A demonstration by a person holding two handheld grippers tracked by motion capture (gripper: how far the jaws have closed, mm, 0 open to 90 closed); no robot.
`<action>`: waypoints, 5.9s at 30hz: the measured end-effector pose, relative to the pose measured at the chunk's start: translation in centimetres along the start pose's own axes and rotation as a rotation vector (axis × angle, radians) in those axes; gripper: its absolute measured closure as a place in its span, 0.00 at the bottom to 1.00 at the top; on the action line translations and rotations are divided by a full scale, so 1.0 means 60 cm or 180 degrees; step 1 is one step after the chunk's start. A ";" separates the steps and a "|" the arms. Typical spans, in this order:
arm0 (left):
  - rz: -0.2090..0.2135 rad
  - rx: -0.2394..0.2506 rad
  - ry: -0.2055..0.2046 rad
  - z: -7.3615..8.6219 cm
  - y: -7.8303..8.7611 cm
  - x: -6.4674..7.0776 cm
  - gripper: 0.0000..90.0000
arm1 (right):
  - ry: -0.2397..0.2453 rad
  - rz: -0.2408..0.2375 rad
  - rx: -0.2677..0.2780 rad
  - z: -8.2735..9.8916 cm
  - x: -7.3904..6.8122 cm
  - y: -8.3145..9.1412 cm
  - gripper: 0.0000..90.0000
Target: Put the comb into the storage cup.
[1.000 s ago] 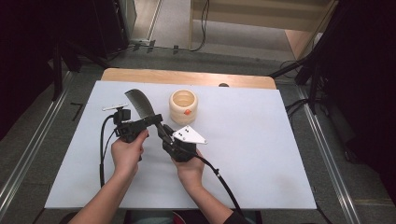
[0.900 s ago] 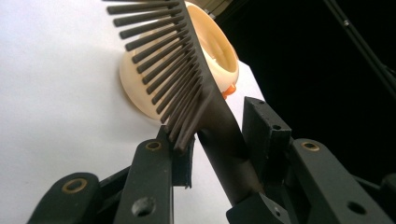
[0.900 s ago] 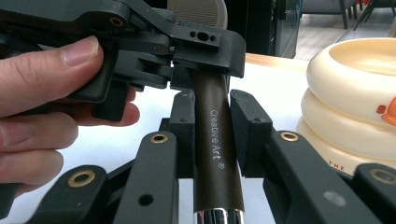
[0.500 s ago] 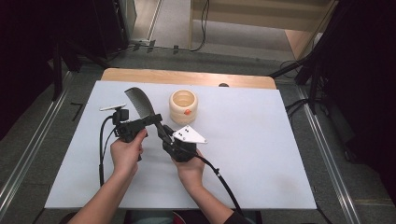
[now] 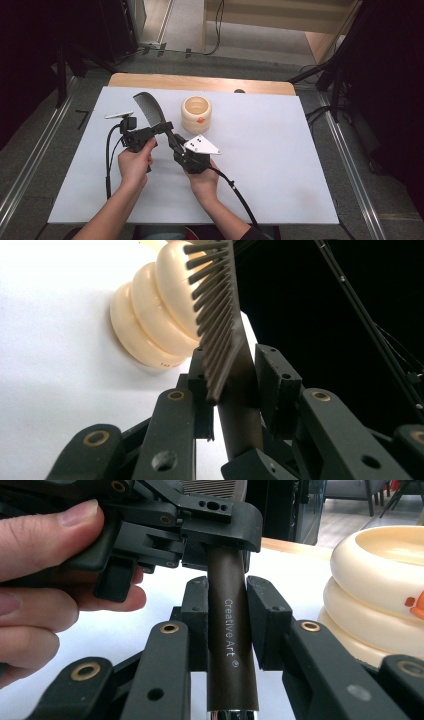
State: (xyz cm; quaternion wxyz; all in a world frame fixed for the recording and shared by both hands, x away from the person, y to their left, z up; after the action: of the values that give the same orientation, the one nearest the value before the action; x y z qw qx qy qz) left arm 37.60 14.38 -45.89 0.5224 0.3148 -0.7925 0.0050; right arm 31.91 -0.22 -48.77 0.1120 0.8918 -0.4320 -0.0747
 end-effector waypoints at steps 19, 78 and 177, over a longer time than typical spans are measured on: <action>-0.0165 0.0035 -0.0175 -0.006 0.004 -0.001 0.81 | 0.0163 -0.0159 -0.0061 0.002 -0.002 -0.001 0.37; -0.0365 -0.0020 -0.0476 -0.017 0.010 -0.007 0.81 | 0.0130 -0.0665 -0.0456 0.016 0.065 0.092 0.22; 0.0019 -0.0128 -0.1329 -0.052 -0.036 0.057 0.81 | -0.0158 -0.0077 -0.1057 0.132 0.231 0.312 0.22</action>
State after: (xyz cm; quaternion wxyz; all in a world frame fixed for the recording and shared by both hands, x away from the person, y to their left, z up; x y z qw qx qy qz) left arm 40.40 12.00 -42.32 0.3530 0.2962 -0.8843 -0.0747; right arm 24.50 -23.49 -51.93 0.2463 0.8640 -0.4055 -0.1685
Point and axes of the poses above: each handheld gripper's, and its own axes: y roughly backward along the jaws, z roughly out of its underside, x roughly to its right, the point moved 4 cm from there along -y, roughly forward along the jaws, and after that the axes turned 6 degrees about y, right-handed, at the moved point
